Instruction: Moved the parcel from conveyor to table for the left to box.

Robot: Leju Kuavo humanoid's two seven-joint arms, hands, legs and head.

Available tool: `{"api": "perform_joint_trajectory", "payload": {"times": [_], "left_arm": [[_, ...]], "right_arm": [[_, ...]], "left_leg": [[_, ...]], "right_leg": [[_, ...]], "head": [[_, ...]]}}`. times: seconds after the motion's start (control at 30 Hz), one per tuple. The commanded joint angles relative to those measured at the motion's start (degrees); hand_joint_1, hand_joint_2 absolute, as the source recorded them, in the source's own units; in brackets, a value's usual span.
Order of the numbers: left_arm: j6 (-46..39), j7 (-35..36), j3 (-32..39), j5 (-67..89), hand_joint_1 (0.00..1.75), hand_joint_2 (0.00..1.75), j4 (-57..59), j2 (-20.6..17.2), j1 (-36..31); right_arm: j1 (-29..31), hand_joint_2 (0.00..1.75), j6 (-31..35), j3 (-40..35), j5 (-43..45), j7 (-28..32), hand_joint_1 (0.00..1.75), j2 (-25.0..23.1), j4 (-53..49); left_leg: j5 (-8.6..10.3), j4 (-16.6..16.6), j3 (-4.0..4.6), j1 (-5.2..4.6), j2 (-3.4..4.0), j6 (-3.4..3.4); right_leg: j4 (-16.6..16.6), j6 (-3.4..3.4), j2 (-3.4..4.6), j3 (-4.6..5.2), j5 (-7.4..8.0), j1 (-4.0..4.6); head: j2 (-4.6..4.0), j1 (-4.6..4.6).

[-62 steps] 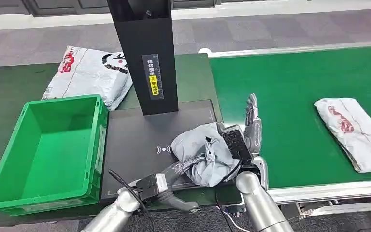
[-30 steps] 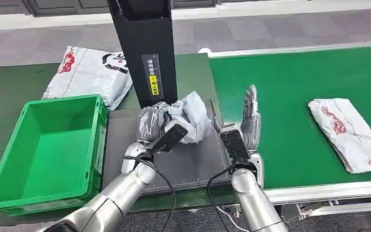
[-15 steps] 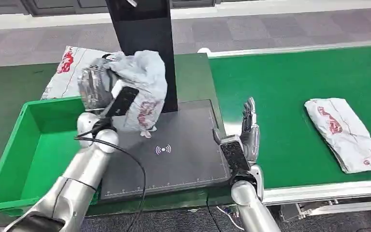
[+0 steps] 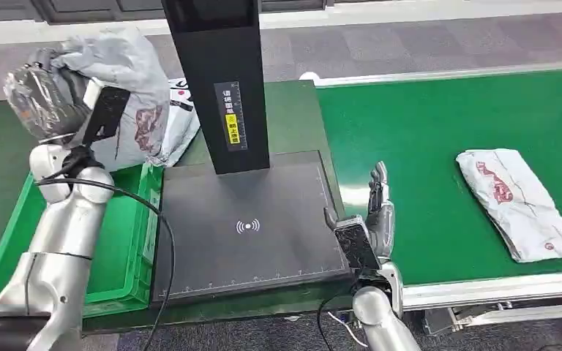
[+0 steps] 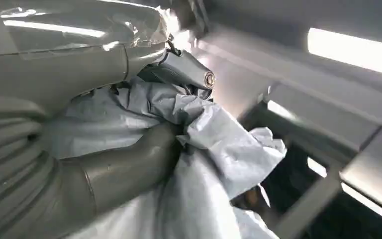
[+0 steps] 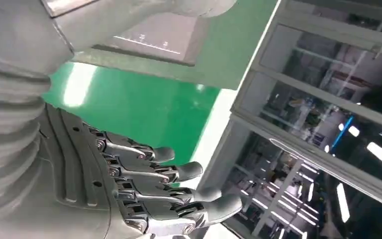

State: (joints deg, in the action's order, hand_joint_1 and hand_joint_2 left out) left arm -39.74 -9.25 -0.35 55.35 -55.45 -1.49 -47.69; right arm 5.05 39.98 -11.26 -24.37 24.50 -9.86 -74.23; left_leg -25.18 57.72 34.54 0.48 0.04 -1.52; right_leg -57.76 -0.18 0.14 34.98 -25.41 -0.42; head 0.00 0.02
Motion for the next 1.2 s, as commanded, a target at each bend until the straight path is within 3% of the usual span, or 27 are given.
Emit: {"api": "perform_joint_trajectory", "payload": {"times": [0.03,0.13,0.17,0.2,0.27,0.3,1.13,1.2], "left_arm": [[-0.2,4.8,13.8,9.8,1.75,1.75,9.1,-9.2,-8.9],[10.7,11.7,9.1,14.3,1.75,1.75,19.5,-12.2,-12.1],[10.1,11.9,9.0,14.4,1.75,1.75,19.7,-12.1,-11.8],[15.1,20.1,4.1,23.5,1.75,1.75,23.8,-13.6,-11.6],[15.2,19.8,4.7,22.3,1.75,1.75,25.6,-12.9,-10.5],[16.1,23.5,2.2,26.8,1.75,1.75,27.0,-13.8,-10.0],[15.8,23.2,2.4,26.6,1.75,1.75,27.0,-13.9,-10.0],[19.7,15.0,5.4,19.7,1.75,1.75,24.8,-12.4,-7.5]], "right_arm": [[-3.8,1.75,-0.9,3.9,-0.9,-1.2,0.00,1.3,-2.6],[-4.4,1.75,-0.7,4.6,-0.7,-1.8,0.00,2.5,-4.3],[-4.5,1.75,-0.7,4.8,-0.6,-1.9,0.00,2.6,-4.5],[-4.7,1.75,-1.0,5.2,-0.4,-2.3,0.00,2.7,-4.9],[-5.0,1.75,-1.1,5.5,-0.4,-2.4,0.00,2.6,-5.4],[-5.1,1.75,-1.6,5.6,-0.8,-2.8,0.00,2.5,-5.5],[-5.0,1.75,-1.7,5.5,-0.8,-2.9,0.00,2.3,-5.3],[-5.4,1.75,-1.7,6.2,-0.7,-2.8,0.00,2.6,-5.7]], "left_leg": [[-0.11,-0.1,-0.31,0.05,0.17,0.01],[-0.10,-0.1,-0.34,0.06,0.26,-0.01],[-0.09,-0.2,-0.38,0.08,0.20,0.00],[-0.04,0.0,-0.13,0.09,0.02,0.00],[-0.01,-0.2,-0.30,0.10,-0.01,0.02],[0.04,-0.2,-0.37,0.07,0.00,0.02],[-0.01,0.0,-0.06,0.08,0.04,-0.09],[-0.03,-0.1,-0.14,0.10,0.03,-0.07]], "right_leg": [[0.1,-0.05,0.15,-0.24,-0.07,0.07],[0.1,-0.06,0.28,-0.17,-0.05,0.04],[0.1,-0.06,0.21,-0.26,-0.06,0.03],[0.0,-0.06,0.03,-0.07,-0.09,0.01],[0.1,-0.07,-0.01,-0.24,-0.10,0.08],[0.2,-0.08,-0.01,-0.29,-0.07,0.05],[0.0,-0.17,0.02,0.01,-0.04,0.11],[0.1,-0.16,0.00,-0.09,-0.05,0.14]], "head": [[0.00,0.00],[0.00,0.00],[0.00,0.00],[0.00,0.00],[0.00,0.00],[0.00,0.00],[0.00,0.00],[0.00,0.00]]}}
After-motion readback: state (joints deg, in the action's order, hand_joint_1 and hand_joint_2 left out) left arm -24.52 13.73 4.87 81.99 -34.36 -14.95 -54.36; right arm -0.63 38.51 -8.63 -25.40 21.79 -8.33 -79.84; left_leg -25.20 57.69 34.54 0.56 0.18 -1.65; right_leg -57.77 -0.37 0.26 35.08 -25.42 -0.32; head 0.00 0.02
